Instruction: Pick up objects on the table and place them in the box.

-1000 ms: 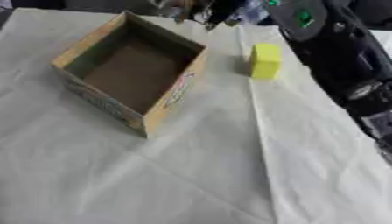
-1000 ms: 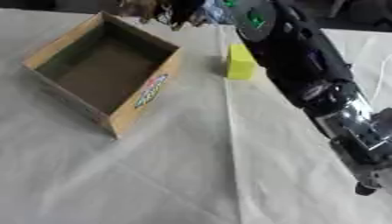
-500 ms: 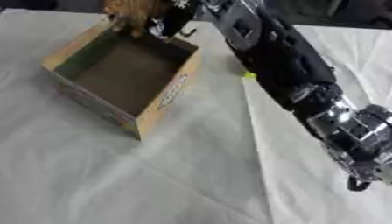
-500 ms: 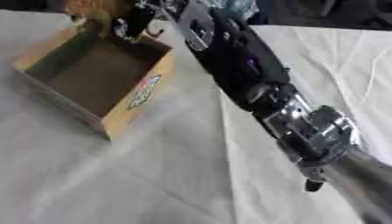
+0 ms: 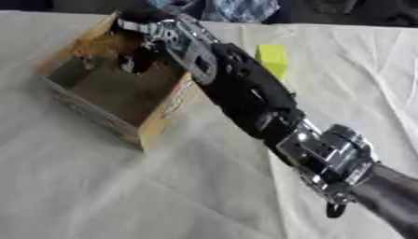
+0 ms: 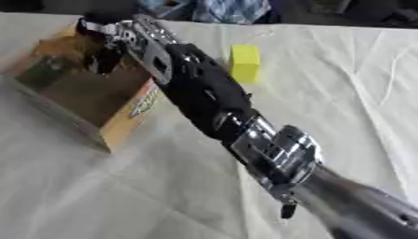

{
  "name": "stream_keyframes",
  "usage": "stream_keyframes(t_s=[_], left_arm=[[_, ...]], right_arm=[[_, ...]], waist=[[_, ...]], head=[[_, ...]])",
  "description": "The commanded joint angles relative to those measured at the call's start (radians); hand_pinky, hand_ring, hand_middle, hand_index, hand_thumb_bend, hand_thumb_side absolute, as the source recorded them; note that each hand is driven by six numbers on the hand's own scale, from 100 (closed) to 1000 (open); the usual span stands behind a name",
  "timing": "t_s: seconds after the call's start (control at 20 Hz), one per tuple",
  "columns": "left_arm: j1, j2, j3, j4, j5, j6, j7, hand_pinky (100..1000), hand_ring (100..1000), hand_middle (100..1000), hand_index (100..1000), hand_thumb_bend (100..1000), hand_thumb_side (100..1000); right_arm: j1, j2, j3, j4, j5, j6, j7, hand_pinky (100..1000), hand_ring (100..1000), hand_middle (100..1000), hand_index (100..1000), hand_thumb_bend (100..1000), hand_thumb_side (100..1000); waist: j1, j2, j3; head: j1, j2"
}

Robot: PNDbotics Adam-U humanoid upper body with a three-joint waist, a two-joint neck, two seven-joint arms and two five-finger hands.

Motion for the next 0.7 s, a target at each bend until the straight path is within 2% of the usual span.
stream_keyframes(t_s=[0.05, 0.2, 0.25, 0.45, 0.7], left_arm=[[-0.014, 0.003, 0.001, -0.014, 0.004, -0.004, 0.0, 610, 911, 1000, 651, 296, 992], [-0.014, 0.003, 0.001, -0.014, 0.004, -0.004, -0.001, 610, 912, 1000, 651, 295, 992], [-0.014, 0.002, 0.001, -0.014, 0.004, -0.003, -0.001, 609, 912, 1000, 651, 295, 993], [-0.014, 0.001, 0.0, -0.014, 0.004, 0.0, -0.006, 609, 912, 1000, 651, 293, 992], [-0.013, 0.001, -0.001, -0.014, 0.004, 0.003, -0.01, 609, 912, 1000, 650, 292, 991]], right_arm=[[-0.017, 0.003, -0.018, 0.023, 0.024, -0.032, -0.02, 669, 614, 494, 638, 100, 132], [-0.012, 0.007, -0.024, 0.046, 0.043, -0.056, -0.039, 683, 633, 518, 663, 100, 143], [-0.01, 0.008, -0.025, 0.052, 0.05, -0.063, -0.045, 694, 644, 534, 687, 100, 206], [-0.004, 0.015, -0.025, 0.072, 0.062, -0.111, -0.039, 748, 692, 607, 737, 100, 334], [-0.008, 0.012, -0.027, 0.074, 0.097, -0.167, -0.013, 811, 790, 770, 846, 100, 546]], waist=[[0.004, -0.017, 0.003], [0.004, -0.017, 0.005], [0.004, -0.016, 0.005], [0.007, -0.015, 0.004], [0.01, -0.015, 0.003]], head=[[-0.003, -0.011], [-0.003, -0.009], [-0.003, -0.009], [-0.006, -0.007], [-0.004, -0.004]])
